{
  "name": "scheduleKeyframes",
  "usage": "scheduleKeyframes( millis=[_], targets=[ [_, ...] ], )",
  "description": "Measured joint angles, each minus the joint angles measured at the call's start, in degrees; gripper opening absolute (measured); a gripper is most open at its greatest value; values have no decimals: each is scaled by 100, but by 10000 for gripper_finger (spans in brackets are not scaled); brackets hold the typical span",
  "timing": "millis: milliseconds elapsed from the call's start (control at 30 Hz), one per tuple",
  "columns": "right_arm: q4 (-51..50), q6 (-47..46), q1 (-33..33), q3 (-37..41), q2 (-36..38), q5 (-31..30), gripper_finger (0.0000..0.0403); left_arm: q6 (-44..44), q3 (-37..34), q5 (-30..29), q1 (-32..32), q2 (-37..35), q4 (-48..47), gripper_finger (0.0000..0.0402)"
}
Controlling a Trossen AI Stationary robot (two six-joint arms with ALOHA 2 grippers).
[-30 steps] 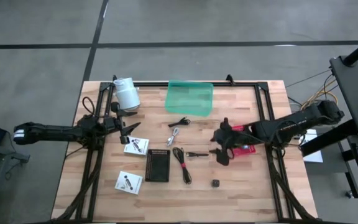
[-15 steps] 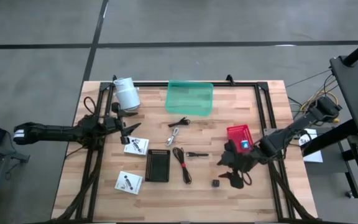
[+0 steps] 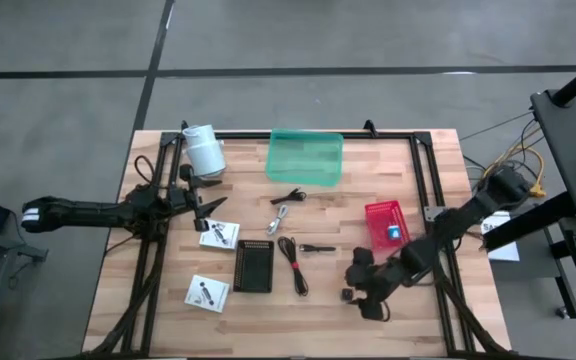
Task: Pick and place items into bin
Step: Put the black charger adapter into the red bin
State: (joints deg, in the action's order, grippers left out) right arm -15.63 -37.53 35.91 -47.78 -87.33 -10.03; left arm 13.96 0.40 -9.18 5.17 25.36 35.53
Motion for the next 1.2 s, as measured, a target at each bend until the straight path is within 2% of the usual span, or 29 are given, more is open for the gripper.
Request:
scheduleKeyframes(
  millis=[167,367,500,1200],
  targets=[
    [-148,41,13,-459,-527,21,324,0,0,-19,1,-7,52,200],
    [-1525,-181,26,-1283,-871,9,324,0,0,-17,0,0,61,200],
    [-1881,-235,34,-1569,-1031,-20,324,0,0,-17,2,-2,68,200],
    [-1805,-267,34,-1338,-1536,-46,324,4,0,-15,1,0,155,200]
  ],
)
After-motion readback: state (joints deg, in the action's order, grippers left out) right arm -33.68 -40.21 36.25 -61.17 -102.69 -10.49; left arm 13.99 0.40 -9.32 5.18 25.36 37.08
